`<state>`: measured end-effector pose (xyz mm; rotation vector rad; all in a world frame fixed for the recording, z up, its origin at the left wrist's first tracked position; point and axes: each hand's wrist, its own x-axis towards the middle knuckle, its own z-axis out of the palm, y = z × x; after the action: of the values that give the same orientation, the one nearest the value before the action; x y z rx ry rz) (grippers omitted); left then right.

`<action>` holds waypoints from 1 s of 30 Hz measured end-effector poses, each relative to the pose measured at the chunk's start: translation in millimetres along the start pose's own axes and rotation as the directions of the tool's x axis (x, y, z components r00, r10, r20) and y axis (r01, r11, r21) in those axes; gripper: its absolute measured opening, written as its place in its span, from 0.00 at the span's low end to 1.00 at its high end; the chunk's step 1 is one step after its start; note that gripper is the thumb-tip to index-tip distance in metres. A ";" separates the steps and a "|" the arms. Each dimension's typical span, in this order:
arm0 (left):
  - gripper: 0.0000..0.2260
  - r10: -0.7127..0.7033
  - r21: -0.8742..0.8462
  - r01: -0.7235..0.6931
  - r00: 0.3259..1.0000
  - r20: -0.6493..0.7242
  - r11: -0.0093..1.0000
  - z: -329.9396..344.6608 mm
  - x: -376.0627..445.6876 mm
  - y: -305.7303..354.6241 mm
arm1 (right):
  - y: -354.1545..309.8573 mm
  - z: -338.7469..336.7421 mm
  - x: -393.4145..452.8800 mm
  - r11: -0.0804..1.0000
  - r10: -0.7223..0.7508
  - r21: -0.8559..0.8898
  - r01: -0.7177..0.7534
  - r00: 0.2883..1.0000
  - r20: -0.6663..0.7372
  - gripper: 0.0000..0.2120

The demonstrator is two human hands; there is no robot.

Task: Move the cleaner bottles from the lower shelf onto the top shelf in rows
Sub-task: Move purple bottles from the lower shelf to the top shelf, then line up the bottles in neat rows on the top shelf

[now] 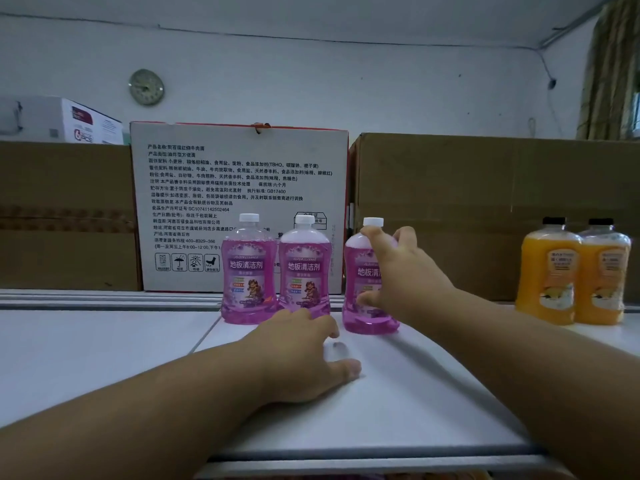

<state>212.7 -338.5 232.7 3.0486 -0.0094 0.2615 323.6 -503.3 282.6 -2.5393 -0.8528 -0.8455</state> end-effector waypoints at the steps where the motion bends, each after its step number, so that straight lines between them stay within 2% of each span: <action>1: 0.30 -0.001 0.007 0.001 1.000 0.002 1.000 0.6 -0.2 0.1 | -1.3 3.7 3.5 1.000 0.007 -0.010 -0.007 1.000 0.001 0.46; 13: 0.33 0.001 0.068 -0.002 1.000 0.012 0.998 7.5 2.8 0.8 | -1.3 32.1 11.5 1.000 -0.007 0.027 0.008 0.999 -0.049 0.48; 20: 0.33 0.014 0.077 -0.015 1.000 0.010 0.997 7.2 3.1 0.5 | -0.5 29.1 5.7 0.999 0.020 0.045 -0.018 0.999 -0.030 0.49; 25: 0.33 0.014 0.073 -0.015 1.000 0.014 0.997 4.7 2.4 1.2 | -4.7 1.7 -9.0 0.994 -0.062 -0.095 0.051 0.991 -0.118 0.44; 30: 0.28 0.046 0.009 -0.046 0.998 -0.031 0.999 -9.0 -13.5 10.4 | -22.8 -36.2 -47.5 0.997 -0.078 -0.031 0.073 0.972 -0.220 0.37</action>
<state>197.7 -348.2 240.1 3.0548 -0.0771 0.3124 263.0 -523.6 283.3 -2.3865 -0.8758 -1.1424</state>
